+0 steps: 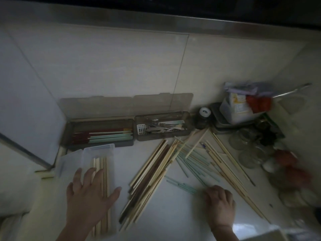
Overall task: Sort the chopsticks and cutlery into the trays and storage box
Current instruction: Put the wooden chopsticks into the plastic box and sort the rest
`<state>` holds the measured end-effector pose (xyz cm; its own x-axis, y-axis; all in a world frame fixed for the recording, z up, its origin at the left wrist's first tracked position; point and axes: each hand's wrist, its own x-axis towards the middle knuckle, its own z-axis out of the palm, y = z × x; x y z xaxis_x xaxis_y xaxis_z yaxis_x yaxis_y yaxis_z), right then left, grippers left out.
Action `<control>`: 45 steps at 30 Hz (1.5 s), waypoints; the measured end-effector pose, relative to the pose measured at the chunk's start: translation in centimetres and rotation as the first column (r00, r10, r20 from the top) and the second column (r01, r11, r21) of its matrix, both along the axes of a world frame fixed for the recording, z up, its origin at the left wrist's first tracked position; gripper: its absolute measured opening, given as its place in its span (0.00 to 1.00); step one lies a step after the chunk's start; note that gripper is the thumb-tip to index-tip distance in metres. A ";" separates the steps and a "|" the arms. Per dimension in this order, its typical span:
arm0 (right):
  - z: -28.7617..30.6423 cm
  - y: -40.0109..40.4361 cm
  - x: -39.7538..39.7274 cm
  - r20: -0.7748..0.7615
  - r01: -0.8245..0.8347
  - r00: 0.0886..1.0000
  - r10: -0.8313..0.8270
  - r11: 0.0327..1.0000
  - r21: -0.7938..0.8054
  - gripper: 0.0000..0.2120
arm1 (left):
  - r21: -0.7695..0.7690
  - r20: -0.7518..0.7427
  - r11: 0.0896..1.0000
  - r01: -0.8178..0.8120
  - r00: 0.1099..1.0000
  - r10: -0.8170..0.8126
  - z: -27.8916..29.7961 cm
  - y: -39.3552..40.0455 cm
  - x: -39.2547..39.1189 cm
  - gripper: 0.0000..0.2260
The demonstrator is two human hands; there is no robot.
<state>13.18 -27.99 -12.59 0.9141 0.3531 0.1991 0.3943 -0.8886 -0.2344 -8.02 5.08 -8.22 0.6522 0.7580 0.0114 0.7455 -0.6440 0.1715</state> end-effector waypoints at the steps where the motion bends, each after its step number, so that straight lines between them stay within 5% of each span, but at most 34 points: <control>1: 0.3 0.3 0.1 -0.015 0.002 1.000 -0.002 0.999 -0.037 0.12 | -0.002 0.007 1.000 0.002 1.000 -0.002 0.0 0.0 0.0 0.39; 8: 1.3 1.7 0.7 -0.042 -0.028 0.999 0.020 0.980 -0.199 0.04 | 0.008 0.030 1.000 0.001 1.000 -0.002 0.2 -0.1 0.1 0.40; 15: 6.7 9.3 1.8 -0.108 -0.228 0.964 0.241 0.966 0.118 0.08 | -0.009 -0.012 1.000 0.003 1.000 -0.003 0.4 -0.1 0.1 0.40; 25: 9.5 31.1 2.9 -0.264 -0.646 0.687 0.677 0.735 0.206 0.15 | 0.008 0.103 1.000 0.022 0.994 -0.023 0.9 0.0 0.4 0.39; 31: 7.2 39.7 3.6 -0.473 -0.807 0.518 0.712 0.591 0.006 0.23 | -0.033 0.107 0.999 0.026 0.994 -0.023 0.6 0.3 0.3 0.39; 37: 4.7 39.7 5.7 -0.483 -0.797 0.564 0.670 0.594 -0.107 0.25 | -0.038 0.105 0.999 0.029 0.994 -0.025 0.7 0.3 0.4 0.41; 40: 5.3 37.0 5.8 -0.191 -0.718 0.641 0.743 0.669 0.193 0.14 | -0.038 0.089 0.999 0.030 0.996 -0.027 0.7 0.3 0.4 0.41; 43: 6.1 31.3 6.1 0.015 -0.526 0.815 0.579 0.729 0.439 0.09 | -0.035 0.062 0.999 0.030 0.998 -0.028 0.7 0.3 0.3 0.40; 45: 5.8 25.6 6.4 0.035 -0.408 0.897 0.440 0.796 0.448 0.07 | -0.020 0.048 0.999 0.036 0.998 -0.035 0.6 0.2 0.3 0.40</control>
